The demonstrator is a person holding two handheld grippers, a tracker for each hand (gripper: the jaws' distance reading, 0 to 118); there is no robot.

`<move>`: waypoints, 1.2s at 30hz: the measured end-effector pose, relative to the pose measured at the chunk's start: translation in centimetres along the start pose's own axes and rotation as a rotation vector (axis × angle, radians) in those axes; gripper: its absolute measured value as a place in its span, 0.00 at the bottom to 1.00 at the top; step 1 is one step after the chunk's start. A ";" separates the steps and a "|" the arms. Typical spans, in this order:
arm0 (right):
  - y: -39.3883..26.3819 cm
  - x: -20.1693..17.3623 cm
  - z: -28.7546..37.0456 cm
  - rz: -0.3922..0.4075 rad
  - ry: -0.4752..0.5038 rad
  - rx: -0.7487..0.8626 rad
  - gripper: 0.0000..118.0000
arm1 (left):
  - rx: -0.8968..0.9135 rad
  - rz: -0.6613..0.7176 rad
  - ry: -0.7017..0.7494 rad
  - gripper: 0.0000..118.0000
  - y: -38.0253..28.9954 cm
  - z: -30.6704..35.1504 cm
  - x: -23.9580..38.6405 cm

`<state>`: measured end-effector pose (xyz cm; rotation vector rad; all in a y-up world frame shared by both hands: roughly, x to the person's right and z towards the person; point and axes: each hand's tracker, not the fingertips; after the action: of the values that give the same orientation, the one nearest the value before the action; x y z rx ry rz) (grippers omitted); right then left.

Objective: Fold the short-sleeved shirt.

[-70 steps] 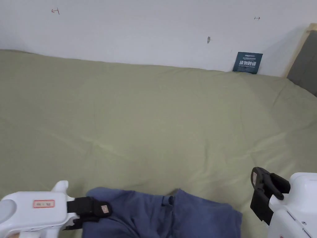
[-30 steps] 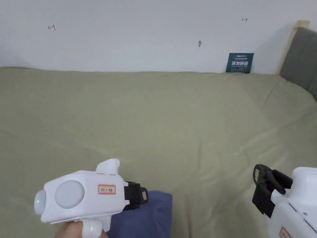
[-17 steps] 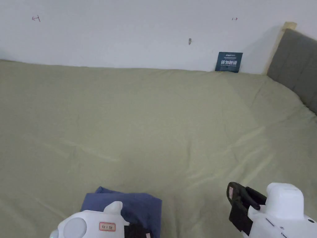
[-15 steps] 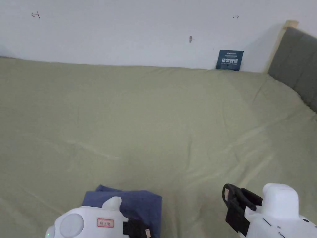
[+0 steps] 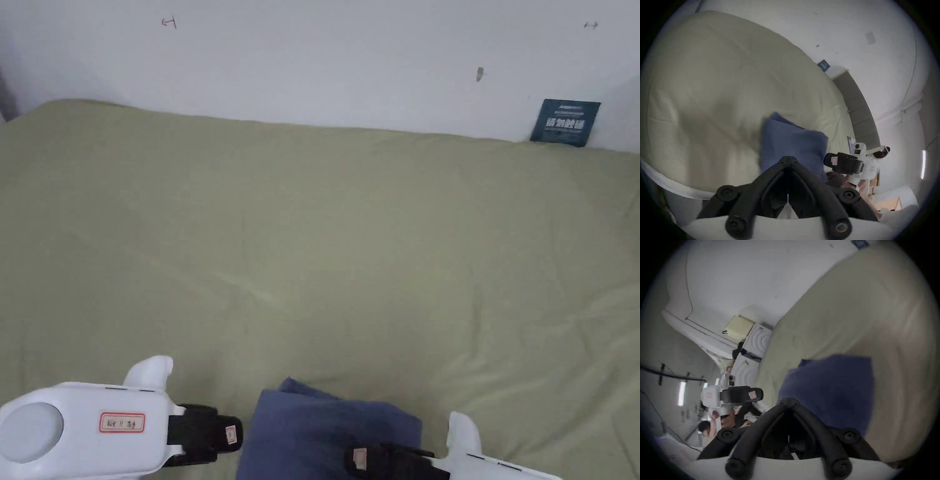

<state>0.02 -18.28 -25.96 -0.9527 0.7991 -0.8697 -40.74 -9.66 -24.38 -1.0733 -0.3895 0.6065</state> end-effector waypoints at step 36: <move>1.2 -6.4 1.4 0.206 -0.086 0.068 0.00 | 0.000 0.086 0.027 0.19 11.3 8.0 -14.2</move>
<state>-1.23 -11.73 -25.35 -0.8268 0.7743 -0.6686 -59.31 -9.22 -31.22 -1.1015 -0.3213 0.6675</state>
